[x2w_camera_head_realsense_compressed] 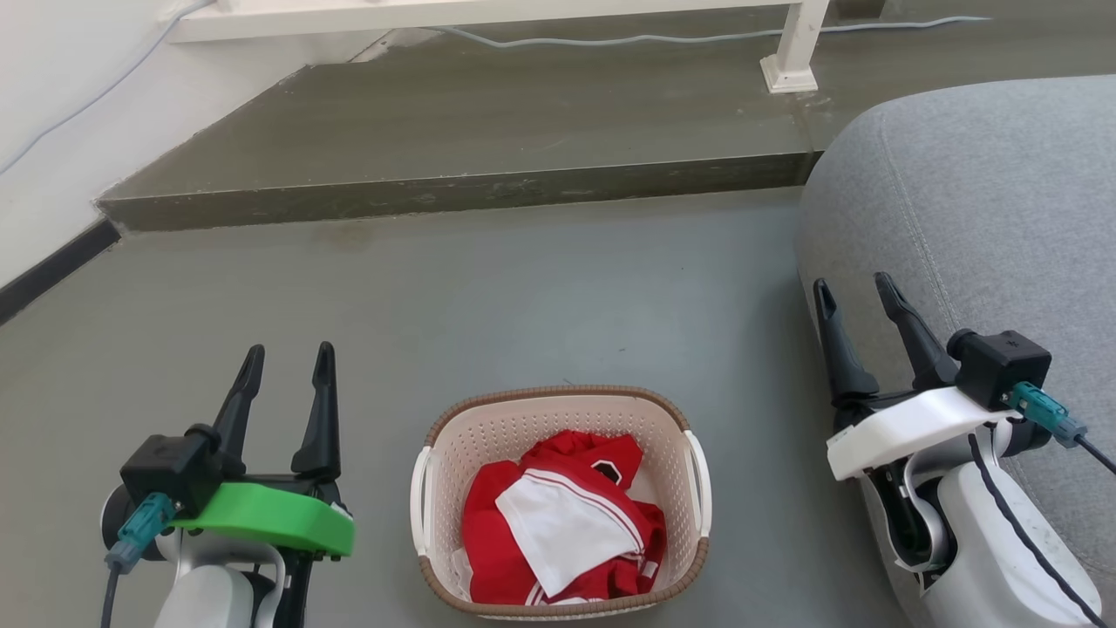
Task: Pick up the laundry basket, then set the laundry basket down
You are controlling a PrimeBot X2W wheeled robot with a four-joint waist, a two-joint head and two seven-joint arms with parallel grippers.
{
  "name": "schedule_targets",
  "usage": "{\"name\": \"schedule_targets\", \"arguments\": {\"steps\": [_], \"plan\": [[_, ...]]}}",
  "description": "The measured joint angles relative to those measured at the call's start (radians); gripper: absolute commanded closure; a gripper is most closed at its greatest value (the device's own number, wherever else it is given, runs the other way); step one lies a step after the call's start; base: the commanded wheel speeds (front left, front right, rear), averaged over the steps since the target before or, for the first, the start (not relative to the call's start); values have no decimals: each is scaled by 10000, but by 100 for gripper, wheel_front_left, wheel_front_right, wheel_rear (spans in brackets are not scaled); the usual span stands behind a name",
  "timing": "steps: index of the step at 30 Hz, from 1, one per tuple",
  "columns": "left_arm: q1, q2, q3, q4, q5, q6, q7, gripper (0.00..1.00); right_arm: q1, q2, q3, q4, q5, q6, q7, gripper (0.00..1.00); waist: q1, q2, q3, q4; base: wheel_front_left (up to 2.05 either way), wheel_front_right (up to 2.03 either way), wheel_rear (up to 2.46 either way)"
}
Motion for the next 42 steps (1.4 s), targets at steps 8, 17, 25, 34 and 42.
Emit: {"name": "schedule_targets", "arguments": {"steps": [8,17,25,34,42], "plan": [[158,-67,140,-123,86,-132,0,0,28,161,-157,-17,-144,111,0,0,0,0,29,-33,0,0,0],[197,-136,230,-132,194,-249,2,0,191,215,-267,-15,-261,251,0,0,0,0,2,-77,0,0,0],[200,-211,314,-128,360,-297,2,0,204,247,-414,-15,-412,349,0,0,0,0,-6,-59,0,0,0],[212,-357,345,12,364,-380,17,100,235,387,-462,109,-502,349,2,100,0,0,17,-10,0,0,0],[503,-439,299,481,165,-380,59,100,758,568,-460,548,-316,349,17,100,0,0,5,0,0,0,0]]}}
